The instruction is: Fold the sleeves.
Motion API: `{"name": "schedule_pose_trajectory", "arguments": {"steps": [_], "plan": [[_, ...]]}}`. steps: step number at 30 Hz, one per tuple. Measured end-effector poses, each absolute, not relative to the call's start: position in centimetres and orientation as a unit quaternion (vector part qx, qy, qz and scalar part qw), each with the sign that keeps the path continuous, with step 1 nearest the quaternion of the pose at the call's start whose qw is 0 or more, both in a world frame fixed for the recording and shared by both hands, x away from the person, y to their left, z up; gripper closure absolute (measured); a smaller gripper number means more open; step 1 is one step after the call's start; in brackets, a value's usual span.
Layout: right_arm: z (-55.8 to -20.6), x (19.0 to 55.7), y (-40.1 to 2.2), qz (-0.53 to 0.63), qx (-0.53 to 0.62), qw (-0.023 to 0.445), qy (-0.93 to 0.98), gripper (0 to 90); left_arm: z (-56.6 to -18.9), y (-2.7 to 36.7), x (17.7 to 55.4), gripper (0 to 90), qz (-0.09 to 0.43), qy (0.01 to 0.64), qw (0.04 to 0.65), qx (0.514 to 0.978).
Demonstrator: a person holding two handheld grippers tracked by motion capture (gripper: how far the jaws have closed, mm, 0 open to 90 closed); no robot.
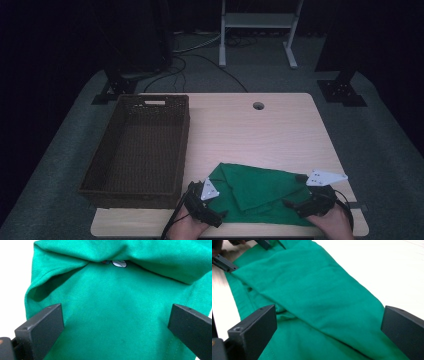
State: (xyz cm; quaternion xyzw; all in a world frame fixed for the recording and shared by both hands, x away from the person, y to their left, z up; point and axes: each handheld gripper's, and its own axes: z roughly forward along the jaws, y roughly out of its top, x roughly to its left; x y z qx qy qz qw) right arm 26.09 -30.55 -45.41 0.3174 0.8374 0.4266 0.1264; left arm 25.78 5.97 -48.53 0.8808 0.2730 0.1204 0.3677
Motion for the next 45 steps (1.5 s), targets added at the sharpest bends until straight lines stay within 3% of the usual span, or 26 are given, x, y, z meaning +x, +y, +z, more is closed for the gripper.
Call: {"name": "schedule_pose_trajectory", "arguments": {"steps": [45], "plan": [[-44.7,27.1,-26.6,0.438,0.266,0.097,0.853,0.0,-48.5,6.0,25.9,0.0,0.117,0.267,0.368,0.883]]}}
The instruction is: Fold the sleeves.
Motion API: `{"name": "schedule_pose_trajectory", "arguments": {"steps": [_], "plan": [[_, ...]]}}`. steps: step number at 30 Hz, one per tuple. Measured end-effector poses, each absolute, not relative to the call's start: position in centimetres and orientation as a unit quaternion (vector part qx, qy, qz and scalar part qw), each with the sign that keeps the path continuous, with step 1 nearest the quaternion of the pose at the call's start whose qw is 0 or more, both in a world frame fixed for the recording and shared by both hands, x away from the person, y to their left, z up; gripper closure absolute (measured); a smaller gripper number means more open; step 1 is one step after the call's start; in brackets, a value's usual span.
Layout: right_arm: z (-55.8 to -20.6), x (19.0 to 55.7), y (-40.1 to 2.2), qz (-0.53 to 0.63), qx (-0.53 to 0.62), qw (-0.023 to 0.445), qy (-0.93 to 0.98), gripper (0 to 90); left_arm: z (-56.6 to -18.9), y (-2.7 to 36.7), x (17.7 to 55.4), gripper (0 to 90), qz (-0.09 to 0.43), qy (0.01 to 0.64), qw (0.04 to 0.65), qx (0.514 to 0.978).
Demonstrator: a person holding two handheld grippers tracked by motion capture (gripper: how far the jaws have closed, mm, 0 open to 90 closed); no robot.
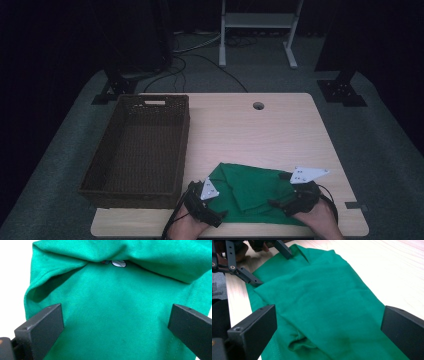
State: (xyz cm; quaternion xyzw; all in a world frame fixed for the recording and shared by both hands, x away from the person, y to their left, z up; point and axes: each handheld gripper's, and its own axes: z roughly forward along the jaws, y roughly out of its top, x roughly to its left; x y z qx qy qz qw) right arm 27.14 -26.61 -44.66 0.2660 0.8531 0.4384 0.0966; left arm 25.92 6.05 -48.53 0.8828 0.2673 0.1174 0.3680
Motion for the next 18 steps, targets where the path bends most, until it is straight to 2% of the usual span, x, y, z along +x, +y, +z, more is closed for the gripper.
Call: {"name": "schedule_pose_trajectory", "arguments": {"steps": [18], "plan": [[-44.5,27.2,-25.4,0.438,0.248,0.069,0.861,0.0,-48.5,6.0,25.9,0.0,0.117,0.267,0.368,0.883]]}}
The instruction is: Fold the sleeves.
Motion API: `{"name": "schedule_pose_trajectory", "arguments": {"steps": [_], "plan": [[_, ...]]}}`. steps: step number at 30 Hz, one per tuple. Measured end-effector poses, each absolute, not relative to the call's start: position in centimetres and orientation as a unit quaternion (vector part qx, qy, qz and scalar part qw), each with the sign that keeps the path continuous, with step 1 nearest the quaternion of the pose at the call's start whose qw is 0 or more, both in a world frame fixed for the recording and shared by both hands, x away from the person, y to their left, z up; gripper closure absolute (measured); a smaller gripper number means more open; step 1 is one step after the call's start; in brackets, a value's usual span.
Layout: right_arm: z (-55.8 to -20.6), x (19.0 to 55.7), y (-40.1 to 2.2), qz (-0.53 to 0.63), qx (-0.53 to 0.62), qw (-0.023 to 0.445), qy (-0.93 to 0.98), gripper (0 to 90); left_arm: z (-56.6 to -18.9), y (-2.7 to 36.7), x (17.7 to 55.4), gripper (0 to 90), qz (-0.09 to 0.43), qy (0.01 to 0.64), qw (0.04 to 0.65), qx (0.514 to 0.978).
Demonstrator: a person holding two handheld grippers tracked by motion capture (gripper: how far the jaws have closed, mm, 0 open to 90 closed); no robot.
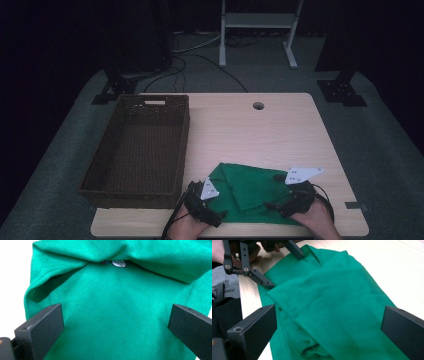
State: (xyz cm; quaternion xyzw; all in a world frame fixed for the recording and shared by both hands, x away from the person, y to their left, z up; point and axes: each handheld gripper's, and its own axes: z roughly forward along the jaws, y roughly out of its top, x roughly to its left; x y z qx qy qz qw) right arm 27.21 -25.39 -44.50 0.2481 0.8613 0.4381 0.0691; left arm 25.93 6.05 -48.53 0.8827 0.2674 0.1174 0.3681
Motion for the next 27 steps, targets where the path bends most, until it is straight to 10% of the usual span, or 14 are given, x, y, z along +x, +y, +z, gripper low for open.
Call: {"name": "schedule_pose_trajectory", "arguments": {"steps": [27], "plan": [[-44.4,27.2,-23.6,0.436,0.224,0.059,0.870,1.6,-48.5,6.0,25.9,0.0,0.118,0.267,0.368,0.883]]}}
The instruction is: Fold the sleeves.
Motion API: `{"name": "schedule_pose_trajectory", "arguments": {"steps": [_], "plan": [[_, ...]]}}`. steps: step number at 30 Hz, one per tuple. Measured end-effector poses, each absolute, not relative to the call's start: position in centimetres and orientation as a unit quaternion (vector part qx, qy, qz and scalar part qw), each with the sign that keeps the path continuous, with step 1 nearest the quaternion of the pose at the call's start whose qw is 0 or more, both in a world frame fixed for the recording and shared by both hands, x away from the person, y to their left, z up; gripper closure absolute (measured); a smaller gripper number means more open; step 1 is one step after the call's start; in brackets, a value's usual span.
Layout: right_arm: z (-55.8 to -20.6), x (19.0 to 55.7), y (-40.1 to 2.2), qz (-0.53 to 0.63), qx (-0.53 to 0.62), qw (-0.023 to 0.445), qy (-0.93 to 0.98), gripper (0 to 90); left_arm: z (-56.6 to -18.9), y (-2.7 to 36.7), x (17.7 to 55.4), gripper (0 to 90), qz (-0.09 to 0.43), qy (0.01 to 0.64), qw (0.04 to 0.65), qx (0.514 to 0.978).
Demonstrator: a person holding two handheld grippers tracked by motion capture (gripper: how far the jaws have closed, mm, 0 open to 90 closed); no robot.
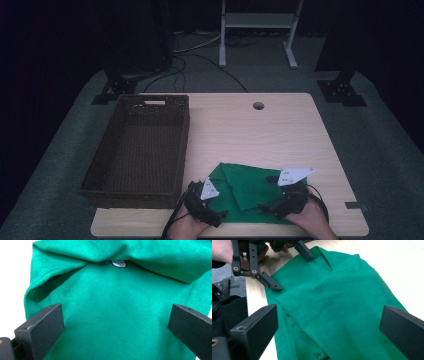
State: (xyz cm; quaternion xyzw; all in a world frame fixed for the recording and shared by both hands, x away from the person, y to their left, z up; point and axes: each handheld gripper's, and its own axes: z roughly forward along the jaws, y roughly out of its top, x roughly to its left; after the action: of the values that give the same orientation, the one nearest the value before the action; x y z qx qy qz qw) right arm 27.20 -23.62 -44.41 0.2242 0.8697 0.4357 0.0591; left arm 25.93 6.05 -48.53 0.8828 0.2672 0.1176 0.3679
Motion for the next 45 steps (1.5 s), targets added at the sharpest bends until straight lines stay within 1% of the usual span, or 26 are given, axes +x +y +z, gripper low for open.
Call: {"name": "schedule_pose_trajectory", "arguments": {"steps": [3,4,9,10,11,12,15,25,28,32,36,45], "plan": [[-44.5,27.2,-23.4,0.435,0.221,0.057,0.871,1.8,-48.5,6.0,25.9,0.0,0.118,0.267,0.368,0.883],[-44.5,27.2,-23.4,0.434,0.221,0.055,0.872,3.9,-48.5,6.0,25.9,0.0,0.117,0.267,0.368,0.883],[-44.5,27.1,-23.1,0.433,0.216,0.053,0.874,5.9,-48.5,6.0,25.9,0.0,0.117,0.267,0.368,0.883],[-44.5,27.1,-23.1,0.433,0.215,0.052,0.874,8.2,-48.5,6.0,25.9,0.0,0.117,0.267,0.368,0.883],[-44.5,27.1,-23.1,0.433,0.215,0.052,0.874,8.2,-48.5,6.0,25.9,0.0,0.117,0.267,0.368,0.883],[-44.5,27.1,-23.0,0.434,0.212,0.051,0.874,12.2,-48.5,6.0,25.9,0.0,0.117,0.267,0.368,0.883],[-44.4,27.0,-22.9,0.434,0.208,0.050,0.875,14.2,-48.5,6.0,25.9,0.0,0.117,0.267,0.368,0.883],[-44.5,26.9,-22.4,0.431,0.201,0.048,0.878,14.5,-48.5,6.0,25.9,0.0,0.117,0.267,0.368,0.883],[-44.5,26.7,-22.3,0.432,0.197,0.047,0.879,20.4,-48.5,6.0,25.9,0.0,0.117,0.268,0.369,0.882],[-44.4,26.7,-22.1,0.432,0.194,0.051,0.880,22.5,-48.5,6.0,25.9,0.0,0.117,0.268,0.369,0.882],[-44.4,26.5,-21.7,0.429,0.193,0.055,0.881,27.4,-48.5,6.0,25.9,0.0,0.117,0.268,0.369,0.882],[-44.5,26.4,-20.9,0.426,0.179,0.048,0.885,27.6,-48.5,6.0,25.9,0.0,0.118,0.268,0.369,0.882]]}}
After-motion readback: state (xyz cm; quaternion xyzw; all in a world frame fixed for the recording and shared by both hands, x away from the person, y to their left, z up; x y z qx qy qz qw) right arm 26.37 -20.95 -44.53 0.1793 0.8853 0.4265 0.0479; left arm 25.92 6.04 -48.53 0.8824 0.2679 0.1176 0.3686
